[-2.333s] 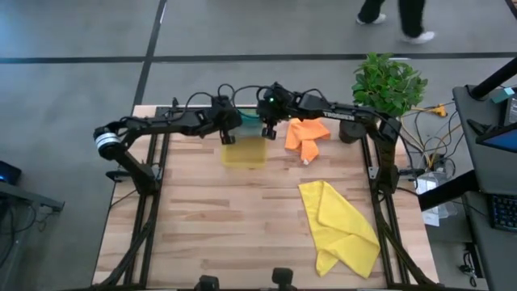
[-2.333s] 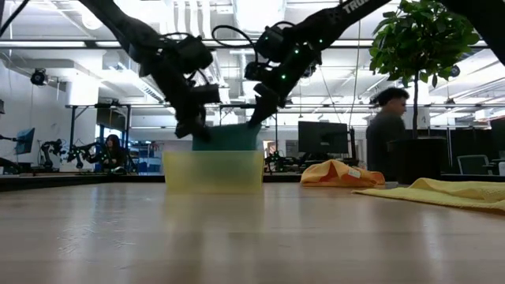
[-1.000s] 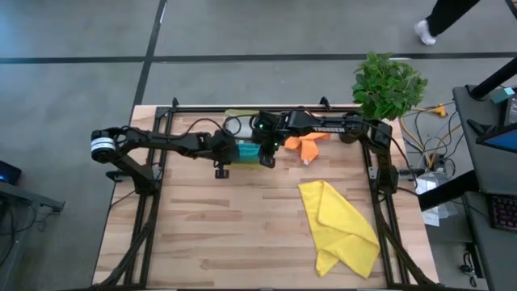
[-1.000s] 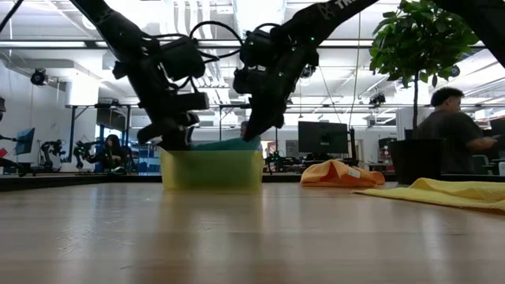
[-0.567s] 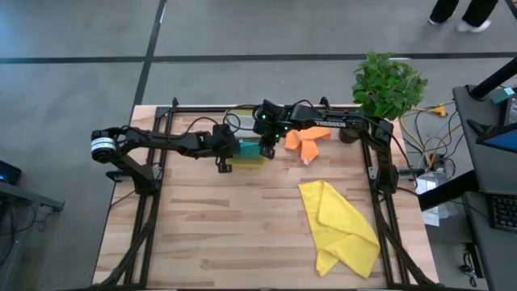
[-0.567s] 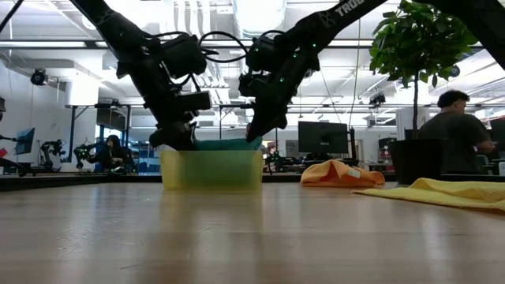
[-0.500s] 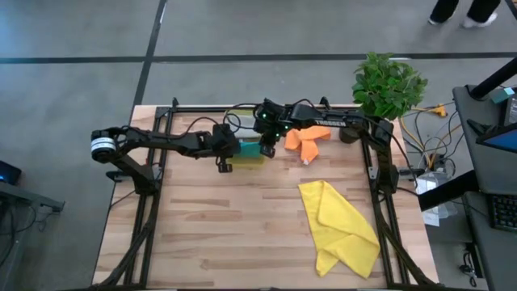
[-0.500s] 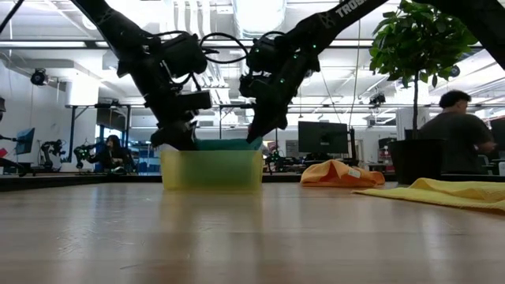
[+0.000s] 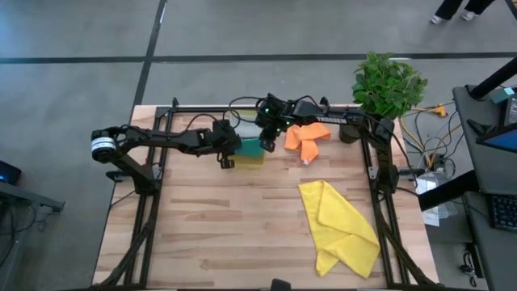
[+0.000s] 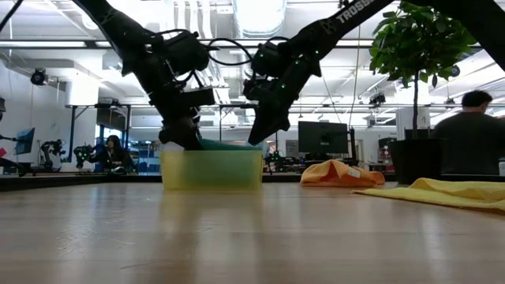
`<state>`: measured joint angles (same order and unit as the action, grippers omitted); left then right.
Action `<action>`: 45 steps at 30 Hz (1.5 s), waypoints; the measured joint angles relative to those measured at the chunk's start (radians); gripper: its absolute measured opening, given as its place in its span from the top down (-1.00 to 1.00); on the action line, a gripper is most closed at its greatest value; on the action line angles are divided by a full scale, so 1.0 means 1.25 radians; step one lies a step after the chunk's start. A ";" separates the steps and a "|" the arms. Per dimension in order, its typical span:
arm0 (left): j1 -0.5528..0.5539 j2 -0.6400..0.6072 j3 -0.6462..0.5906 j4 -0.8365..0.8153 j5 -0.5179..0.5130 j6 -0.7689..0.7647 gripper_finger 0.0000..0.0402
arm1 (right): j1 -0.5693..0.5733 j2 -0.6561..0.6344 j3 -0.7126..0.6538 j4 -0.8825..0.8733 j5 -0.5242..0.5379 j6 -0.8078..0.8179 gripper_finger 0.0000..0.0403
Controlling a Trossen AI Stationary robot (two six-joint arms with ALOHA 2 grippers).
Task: Fold microfiber towels
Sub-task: Put the folded light blue microfiber cloth into the yellow bin, then fold the orange microfiber cloth
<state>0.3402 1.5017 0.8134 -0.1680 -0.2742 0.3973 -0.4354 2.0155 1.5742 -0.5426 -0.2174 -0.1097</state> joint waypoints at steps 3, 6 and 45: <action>0.001 -0.002 0.006 0.001 -0.037 0.001 0.45 | -0.014 -0.002 0.000 0.000 0.008 0.004 0.51; 0.001 -0.009 0.010 0.003 -0.081 0.001 0.32 | -0.020 -0.007 0.009 0.000 0.007 -0.008 0.40; 0.016 -0.327 -0.031 -0.153 0.008 -0.336 1.00 | 0.039 -0.026 0.182 -0.274 0.036 0.055 0.96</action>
<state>0.3599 1.0928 0.7744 -0.3591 -0.2644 -0.0221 -0.3868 1.9831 1.8012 -0.8852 -0.1725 -0.0412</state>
